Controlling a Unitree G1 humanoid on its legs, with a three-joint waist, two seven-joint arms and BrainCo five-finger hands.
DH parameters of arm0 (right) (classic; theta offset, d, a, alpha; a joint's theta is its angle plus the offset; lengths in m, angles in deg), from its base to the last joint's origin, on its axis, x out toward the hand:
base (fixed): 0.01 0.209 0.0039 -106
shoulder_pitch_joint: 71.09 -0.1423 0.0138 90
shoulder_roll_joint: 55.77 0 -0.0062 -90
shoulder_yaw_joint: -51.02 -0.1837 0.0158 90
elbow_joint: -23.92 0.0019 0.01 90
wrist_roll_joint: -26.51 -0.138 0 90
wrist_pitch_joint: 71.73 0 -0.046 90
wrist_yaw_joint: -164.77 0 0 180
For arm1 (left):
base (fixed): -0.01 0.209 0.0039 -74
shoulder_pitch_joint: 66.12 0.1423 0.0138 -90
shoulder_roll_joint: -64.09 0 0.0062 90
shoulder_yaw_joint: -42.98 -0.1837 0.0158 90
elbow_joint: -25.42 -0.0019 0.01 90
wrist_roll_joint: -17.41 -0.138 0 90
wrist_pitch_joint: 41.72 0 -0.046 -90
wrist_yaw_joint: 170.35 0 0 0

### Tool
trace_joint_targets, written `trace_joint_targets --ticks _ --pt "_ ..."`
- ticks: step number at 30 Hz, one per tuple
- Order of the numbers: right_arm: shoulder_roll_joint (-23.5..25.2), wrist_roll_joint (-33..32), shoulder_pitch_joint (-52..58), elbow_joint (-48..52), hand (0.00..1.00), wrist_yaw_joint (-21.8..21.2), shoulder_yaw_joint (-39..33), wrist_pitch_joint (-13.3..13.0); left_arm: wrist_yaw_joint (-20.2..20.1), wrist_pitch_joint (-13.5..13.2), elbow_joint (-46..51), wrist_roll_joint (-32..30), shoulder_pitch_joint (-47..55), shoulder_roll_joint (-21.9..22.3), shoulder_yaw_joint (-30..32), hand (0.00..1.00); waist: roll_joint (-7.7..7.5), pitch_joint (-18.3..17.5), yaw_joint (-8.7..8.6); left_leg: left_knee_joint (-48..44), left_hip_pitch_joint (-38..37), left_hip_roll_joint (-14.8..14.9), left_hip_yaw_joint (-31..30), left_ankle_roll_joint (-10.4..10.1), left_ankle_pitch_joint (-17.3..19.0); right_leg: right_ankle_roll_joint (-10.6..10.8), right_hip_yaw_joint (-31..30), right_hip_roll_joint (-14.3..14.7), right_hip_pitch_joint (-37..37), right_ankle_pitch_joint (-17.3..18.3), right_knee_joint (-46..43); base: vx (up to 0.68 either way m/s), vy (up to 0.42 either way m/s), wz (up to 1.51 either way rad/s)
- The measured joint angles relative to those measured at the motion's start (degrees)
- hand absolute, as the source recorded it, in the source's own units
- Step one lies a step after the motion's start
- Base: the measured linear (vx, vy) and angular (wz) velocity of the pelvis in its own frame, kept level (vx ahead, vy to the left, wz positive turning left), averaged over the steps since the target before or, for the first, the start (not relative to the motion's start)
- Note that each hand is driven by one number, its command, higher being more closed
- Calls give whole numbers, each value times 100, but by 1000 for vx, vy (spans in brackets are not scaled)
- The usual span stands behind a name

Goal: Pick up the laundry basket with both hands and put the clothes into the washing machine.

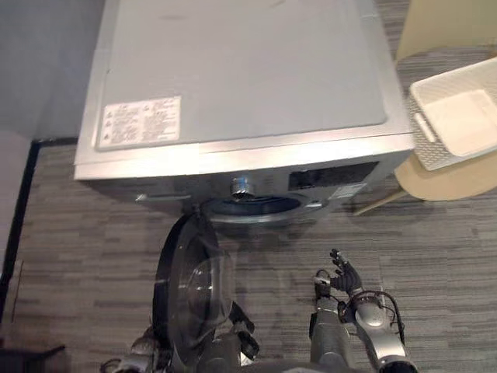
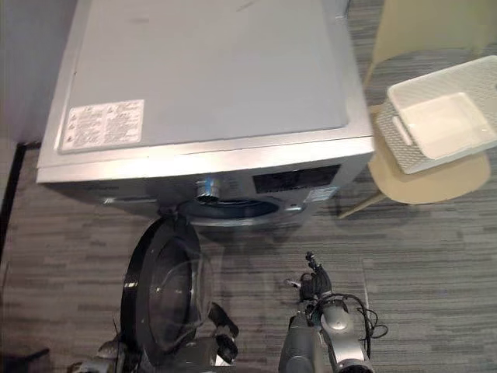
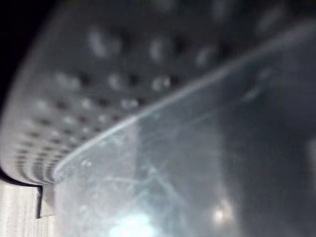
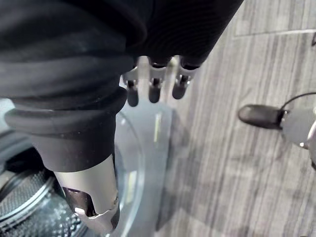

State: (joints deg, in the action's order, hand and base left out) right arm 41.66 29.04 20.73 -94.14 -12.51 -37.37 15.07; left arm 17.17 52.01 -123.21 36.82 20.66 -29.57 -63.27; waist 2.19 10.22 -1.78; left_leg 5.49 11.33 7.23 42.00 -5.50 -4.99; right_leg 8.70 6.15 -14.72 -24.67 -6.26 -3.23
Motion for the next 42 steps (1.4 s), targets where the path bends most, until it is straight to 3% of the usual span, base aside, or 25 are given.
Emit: trace_joint_targets --ticks 2,4,5,7,8,9,10,11,12,13,14,15,16,17,18,19,20,24,26,28,30,36,42 --pt "2 -116 -516 -211 0 117 8 -8 -1 -25 658 29 -20 1 283 0 -17 107 104 -4 309 -89 -148 128 -93 5 110 -88 -144 -275 187 -99 55 46" --pt "-63 -237 -1038 -250 0 232 27 -57 0 -115 1513 107 -139 12 471 0 -29 433 310 -2 560 -194 -280 176 -133 -4 168 -197 -235 -467 346 -143 65 40" --pt "-98 -268 -1552 -368 0 291 80 -84 -15 -335 2094 247 -261 74 472 0 -39 615 421 3 881 -254 -401 102 -193 -32 228 -275 -482 -583 365 -184 57 49" --pt "-97 -270 -1991 -492 0 354 176 -90 -46 -508 2609 277 -391 164 471 0 -38 733 497 20 1208 -286 -542 -57 -296 -24 343 -341 -717 -630 399 -195 29 53" --pt "-104 -267 -2209 -503 0 379 301 -97 -82 -659 2863 279 -541 291 477 0 -105 771 606 -35 1484 -280 -644 -254 -418 -48 386 -379 -925 -571 503 -195 3 50" --pt "-96 -267 -2425 -519 0 382 488 -99 -104 -772 2906 278 -692 437 483 0 -100 768 612 -387 1817 -226 -925 -321 -403 53 463 -380 -999 -461 696 -185 -49 16" --pt "-114 -264 -2527 -521 0 380 585 -99 -107 -866 2903 278 -696 581 548 0 52 726 635 -299 1848 -125 -944 -424 -285 278 516 -273 -982 -245 825 -192 -50 -59" --pt "-89 -249 -2752 -520 0 386 672 -128 -94 -944 2977 268 -758 874 733 0 334 780 833 48 1874 280 -931 -438 -364 -28 594 156 -1242 -364 56 -115 -14 -82" --pt "120 -244 -2770 -583 0 414 699 -168 -76 -985 2968 267 -949 938 730 0 401 811 867 0 1863 427 -1068 -815 -218 -76 739 317 -1199 -339 -557 -43 39 -45" --pt "234 -233 -2648 -599 0 440 741 -183 -75 -948 2973 267 -994 942 702 0 219 811 791 -57 1803 351 -1069 -800 -275 19 791 187 -939 -158 -488 -29 -22 28" --pt "380 -187 -2466 -633 0 444 848 -192 -43 -890 3081 266 -981 1104 768 0 45 777 737 -29 1738 361 -1064 -742 -452 -298 810 207 -709 340 -267 -78 -48 34" --pt "418 -137 -2307 -553 0 435 911 -206 43 -903 3059 304 -1063 1298 791 0 -158 801 621 -356 1796 366 -986 -497 -481 -255 933 86 -644 388 -104 -90 -61 7" --pt "418 -120 -2204 -542 0 429 897 -207 115 -947 2932 347 -1145 1446 795 0 -219 790 569 -1082 1895 388 -1129 -124 -379 -247 948 -22 -651 384 -83 -53 -8 -38" --pt "325 -35 -1876 -501 0 365 829 -189 396 -1034 2596 445 -1275 1899 853 0 -217 764 579 -1844 1705 492 -1341 298 324 -22 954 -61 -547 388 -23 39 -17 -56" --pt "288 34 -1531 -518 0 308 698 -121 671 -1113 2259 512 -1317 2228 935 0 -171 699 517 -1463 1221 542 -1162 -13 574 -116 946 -75 -367 138 -55 61 29 -41" --pt "297 34 -1333 -563 0 314 620 -86 784 -1142 2031 531 -1426 2297 936 0 -290 690 447 -1349 1064 434 -1169 -91 548 -122 877 -205 -262 76 -32 81 84 3" --pt "301 57 -937 -836 0 231 580 -26 908 -1172 1475 587 -1578 2278 885 0 -358 544 265 -1075 733 350 -1186 -145 435 -84 986 -257 26 55 13 47 92 30" --pt "349 205 -446 -1531 0 52 444 6 862 -1165 722 697 -1571 1747 417 0 -588 234 168 -899 308 161 -1378 -99 330 -42 1082 -243 609 -215 317 62 29 19" --pt "385 256 -444 -1951 0 -35 243 94 633 -1070 450 733 -1517 1399 187 0 -682 158 77 -858 19 19 -1526 -22 277 -22 1126 -292 980 -376 559 57 35 14" --pt "387 254 -485 -2067 0 -52 241 97 524 -975 284 820 -1469 1263 110 0 -710 16 73 -810 -103 -51 -1539 -21 279 -18 1037 -324 1052 -424 600 51 33 -22" --pt "425 255 -497 -2171 0 -91 242 91 496 -835 151 935 -1352 1104 105 0 -726 -171 -85 -760 -265 -85 -1578 -20 280 -20 948 -327 1153 -436 617 38 18 -20" --pt "416 259 -286 -2418 0 -171 237 124 498 -775 -326 966 -1349 1021 105 0 -856 -500 -248 -751 -417 -100 -1618 -38 404 2 886 -307 1262 -518 736 -12 4 -9" --pt "188 257 -601 -2357 0 -141 269 122 584 -878 -397 1157 -1480 1169 353 0 -671 -491 -265 -1280 114 -30 -1015 27 709 83 236 -335 428 -877 623 -56 5 -44"
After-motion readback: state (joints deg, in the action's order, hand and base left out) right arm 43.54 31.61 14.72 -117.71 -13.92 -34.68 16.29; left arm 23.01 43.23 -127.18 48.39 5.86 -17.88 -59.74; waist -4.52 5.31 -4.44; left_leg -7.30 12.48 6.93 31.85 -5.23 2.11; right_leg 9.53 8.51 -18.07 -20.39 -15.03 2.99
